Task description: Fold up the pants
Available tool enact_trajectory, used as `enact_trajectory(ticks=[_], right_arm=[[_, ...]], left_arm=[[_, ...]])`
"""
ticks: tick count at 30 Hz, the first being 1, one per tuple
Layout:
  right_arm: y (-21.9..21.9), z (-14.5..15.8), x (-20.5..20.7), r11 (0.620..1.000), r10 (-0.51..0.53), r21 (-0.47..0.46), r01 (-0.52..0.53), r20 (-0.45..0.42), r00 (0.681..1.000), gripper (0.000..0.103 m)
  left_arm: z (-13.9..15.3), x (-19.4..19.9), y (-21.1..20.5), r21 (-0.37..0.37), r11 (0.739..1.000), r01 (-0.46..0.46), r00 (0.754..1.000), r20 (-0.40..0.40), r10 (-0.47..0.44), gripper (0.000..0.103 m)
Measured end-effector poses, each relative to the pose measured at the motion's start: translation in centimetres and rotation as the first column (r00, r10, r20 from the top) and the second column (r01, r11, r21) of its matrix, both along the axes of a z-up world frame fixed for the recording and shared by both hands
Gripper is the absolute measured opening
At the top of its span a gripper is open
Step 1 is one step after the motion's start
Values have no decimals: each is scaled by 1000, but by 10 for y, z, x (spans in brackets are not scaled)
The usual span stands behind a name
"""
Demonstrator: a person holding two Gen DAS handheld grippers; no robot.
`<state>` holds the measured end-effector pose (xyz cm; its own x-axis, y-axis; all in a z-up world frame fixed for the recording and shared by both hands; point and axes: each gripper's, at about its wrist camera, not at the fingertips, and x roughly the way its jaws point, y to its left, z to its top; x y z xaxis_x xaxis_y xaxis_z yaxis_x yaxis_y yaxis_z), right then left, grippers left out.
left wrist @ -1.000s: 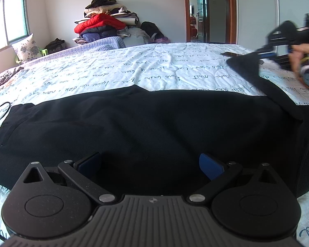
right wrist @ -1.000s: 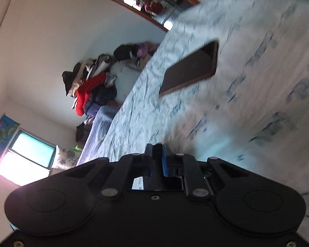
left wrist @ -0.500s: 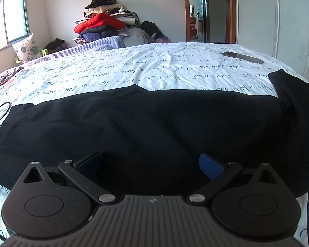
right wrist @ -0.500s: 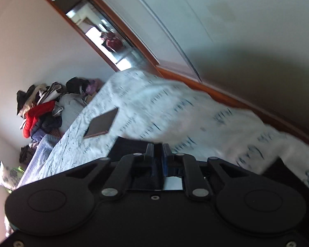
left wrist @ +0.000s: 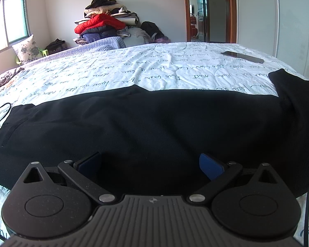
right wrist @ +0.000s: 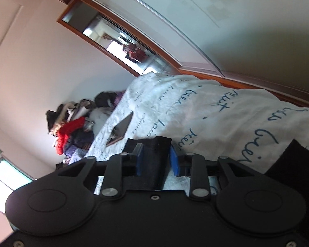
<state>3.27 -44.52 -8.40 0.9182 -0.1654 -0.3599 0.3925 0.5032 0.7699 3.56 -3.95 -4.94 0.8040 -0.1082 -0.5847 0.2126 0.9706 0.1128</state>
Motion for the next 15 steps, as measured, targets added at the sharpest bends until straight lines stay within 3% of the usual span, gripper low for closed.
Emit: enact_trajectory(ticks=[2, 4, 8, 10, 12, 15], right_arm=[[1, -2, -3, 1000, -3, -9, 3, 13, 1000, 16], [0, -3, -8, 1000, -10, 4, 10, 50, 999, 13], [0, 2, -23, 998, -56, -25, 59, 103, 993, 13], [4, 10, -28, 993, -85, -74, 91, 82, 993, 12], [11, 20, -33, 983, -113, -141, 119, 50, 992, 12], [23, 36, -39, 964, -135, -231, 135, 17, 991, 12]], left_arm=[[0, 0, 0, -5, 1000, 0, 1000, 3, 0, 103], [1, -1, 1, -9, 1000, 3, 1000, 7, -3, 102], [6, -8, 1, -26, 998, 63, 997, 37, -62, 99], [13, -21, -9, 24, 995, 100, 991, 91, -102, 98], [23, -34, -25, 75, 981, 180, 972, 139, -189, 99], [34, -47, -48, 95, 935, 342, 922, 155, -354, 99]])
